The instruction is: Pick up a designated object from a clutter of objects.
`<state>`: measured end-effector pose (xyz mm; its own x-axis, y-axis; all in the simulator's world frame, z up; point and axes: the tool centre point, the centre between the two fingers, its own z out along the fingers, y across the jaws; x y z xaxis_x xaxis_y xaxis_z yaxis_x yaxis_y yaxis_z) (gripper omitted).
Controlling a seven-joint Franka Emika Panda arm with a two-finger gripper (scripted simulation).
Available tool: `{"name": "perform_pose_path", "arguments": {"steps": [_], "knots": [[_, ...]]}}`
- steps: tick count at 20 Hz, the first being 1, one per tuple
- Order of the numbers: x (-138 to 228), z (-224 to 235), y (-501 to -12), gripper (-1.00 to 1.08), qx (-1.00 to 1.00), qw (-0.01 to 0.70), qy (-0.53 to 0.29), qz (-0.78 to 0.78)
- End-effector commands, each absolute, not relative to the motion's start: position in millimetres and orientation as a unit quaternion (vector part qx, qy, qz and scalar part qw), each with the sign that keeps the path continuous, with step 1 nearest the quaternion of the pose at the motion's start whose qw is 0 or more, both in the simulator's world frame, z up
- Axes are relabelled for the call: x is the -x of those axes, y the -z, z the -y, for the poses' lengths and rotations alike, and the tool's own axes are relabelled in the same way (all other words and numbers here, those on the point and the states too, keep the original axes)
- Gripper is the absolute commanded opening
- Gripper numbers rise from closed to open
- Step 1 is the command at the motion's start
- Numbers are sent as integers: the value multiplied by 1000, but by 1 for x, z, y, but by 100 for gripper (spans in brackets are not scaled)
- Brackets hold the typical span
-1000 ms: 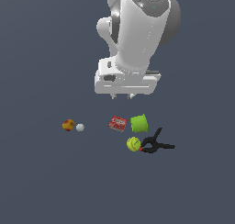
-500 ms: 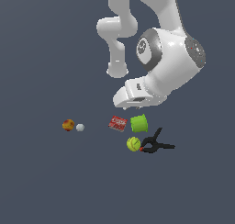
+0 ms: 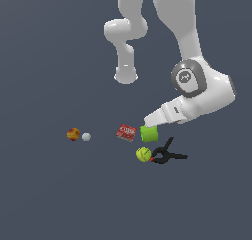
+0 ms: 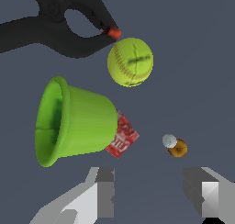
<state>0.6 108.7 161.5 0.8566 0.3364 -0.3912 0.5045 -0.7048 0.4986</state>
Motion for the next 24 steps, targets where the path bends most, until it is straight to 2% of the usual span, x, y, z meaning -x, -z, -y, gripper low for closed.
{"name": "perform_pose_path", "arguments": {"steps": [1,12,24], "knots": [[-1,-122,-147,28,-896,338,135,-254],[1,-161,-108,28,-842,420,118,-318],[1,-163,-97,28,-832,432,113,-329]]}}
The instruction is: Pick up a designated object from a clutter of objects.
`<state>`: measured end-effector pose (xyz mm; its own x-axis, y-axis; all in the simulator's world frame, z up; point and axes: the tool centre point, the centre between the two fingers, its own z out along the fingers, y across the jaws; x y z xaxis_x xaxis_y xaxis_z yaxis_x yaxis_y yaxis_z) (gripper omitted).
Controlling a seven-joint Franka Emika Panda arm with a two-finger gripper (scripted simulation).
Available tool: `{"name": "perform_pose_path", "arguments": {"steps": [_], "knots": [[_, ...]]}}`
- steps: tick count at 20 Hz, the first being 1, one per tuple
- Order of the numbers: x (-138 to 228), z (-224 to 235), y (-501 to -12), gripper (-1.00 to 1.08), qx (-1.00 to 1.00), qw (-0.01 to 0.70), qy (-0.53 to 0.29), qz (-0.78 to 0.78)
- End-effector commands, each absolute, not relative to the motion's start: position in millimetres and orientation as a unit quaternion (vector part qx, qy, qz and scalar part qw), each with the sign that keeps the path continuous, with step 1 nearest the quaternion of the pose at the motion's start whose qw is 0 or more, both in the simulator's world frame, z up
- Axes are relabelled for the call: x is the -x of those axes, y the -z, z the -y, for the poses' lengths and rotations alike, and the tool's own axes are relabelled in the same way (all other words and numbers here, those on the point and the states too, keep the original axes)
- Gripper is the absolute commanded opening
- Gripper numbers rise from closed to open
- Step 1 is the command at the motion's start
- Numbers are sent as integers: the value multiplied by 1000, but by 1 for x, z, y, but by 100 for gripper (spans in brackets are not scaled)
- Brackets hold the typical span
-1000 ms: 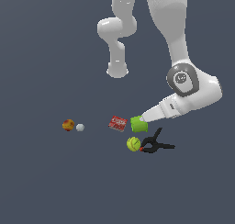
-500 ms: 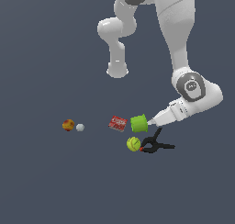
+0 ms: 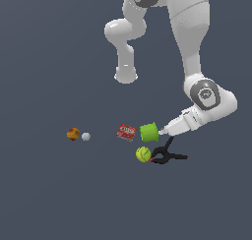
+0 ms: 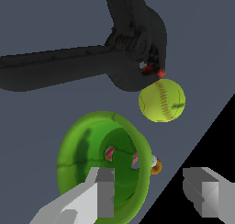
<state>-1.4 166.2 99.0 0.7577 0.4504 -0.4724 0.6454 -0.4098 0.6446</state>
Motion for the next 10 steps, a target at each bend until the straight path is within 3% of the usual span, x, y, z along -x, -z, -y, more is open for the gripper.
{"name": "perform_pose_path", "arguments": {"steps": [1,8,9,10], "knots": [[1,-160,-95,28,-832,432,113,-329],[0,-145,-83,28,-831,433,113,-330],[0,-145,-83,-100,-831,433,113,-330],[0,-145,-83,-100,-831,433,113,-330]]}}
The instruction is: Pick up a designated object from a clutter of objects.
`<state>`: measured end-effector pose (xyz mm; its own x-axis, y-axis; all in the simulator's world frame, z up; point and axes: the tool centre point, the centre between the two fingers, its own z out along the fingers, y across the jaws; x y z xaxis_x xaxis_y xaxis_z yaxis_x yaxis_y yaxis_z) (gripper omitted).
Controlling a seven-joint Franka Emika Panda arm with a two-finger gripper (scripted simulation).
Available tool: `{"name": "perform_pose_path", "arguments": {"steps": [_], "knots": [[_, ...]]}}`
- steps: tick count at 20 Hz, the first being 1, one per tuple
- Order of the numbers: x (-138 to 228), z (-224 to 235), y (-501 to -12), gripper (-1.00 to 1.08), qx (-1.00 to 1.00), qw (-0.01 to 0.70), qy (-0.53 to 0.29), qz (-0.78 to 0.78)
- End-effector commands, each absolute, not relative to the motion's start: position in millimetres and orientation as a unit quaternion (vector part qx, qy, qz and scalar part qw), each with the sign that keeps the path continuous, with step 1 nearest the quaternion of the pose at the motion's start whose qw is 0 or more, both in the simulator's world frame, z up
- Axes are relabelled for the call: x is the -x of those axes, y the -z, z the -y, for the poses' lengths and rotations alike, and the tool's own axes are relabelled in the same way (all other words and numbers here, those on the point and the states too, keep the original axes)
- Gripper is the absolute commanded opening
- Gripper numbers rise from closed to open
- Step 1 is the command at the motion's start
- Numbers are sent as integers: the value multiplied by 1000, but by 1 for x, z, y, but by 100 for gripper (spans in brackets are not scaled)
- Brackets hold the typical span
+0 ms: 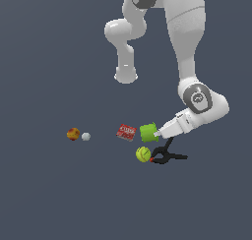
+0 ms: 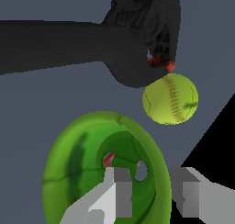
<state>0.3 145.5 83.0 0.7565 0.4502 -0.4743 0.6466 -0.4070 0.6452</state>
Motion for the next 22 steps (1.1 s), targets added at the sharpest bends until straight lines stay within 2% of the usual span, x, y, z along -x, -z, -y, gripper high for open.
{"name": "perform_pose_path", "arguments": {"steps": [1,13,22], "knots": [[0,-145,-83,-100,-831,433,113,-330],[-2,-142,-88,-100,-831,433,113,-330],[-18,-112,-135,-100,-831,433,113,-330]]}}
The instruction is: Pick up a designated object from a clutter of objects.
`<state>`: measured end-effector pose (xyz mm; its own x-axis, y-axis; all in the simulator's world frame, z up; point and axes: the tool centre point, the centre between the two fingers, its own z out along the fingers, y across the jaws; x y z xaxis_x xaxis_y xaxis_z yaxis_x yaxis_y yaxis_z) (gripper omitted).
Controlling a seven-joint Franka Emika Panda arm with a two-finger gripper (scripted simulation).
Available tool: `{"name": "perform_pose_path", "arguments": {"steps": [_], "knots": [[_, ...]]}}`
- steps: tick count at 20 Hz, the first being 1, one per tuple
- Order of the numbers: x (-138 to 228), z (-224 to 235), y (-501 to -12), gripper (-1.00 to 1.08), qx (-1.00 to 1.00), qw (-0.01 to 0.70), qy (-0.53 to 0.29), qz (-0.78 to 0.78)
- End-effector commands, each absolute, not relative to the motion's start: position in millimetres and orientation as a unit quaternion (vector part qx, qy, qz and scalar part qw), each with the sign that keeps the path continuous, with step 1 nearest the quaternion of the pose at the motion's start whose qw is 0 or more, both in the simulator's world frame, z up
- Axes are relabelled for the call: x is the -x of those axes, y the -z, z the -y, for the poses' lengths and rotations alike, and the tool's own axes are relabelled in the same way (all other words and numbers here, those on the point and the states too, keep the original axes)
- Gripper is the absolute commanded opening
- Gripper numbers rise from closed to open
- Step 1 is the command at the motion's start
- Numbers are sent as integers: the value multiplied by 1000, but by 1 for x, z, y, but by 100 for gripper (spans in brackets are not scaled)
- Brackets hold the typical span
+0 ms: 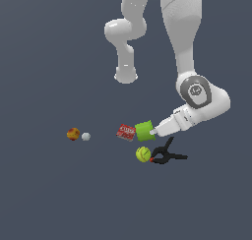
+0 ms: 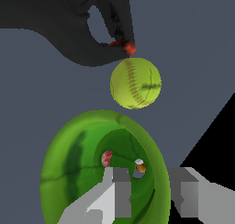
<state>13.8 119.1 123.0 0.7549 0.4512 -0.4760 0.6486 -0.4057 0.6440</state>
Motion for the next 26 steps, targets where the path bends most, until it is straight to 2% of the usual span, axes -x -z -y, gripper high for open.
{"name": "perform_pose_path", "arguments": {"steps": [1,19,26], "knots": [[-21,-106,-143,-100,-831,433,113,-330],[-90,14,-335,-100,-831,434,113,-329],[-113,46,-389,-100,-831,434,113,-330]]}}
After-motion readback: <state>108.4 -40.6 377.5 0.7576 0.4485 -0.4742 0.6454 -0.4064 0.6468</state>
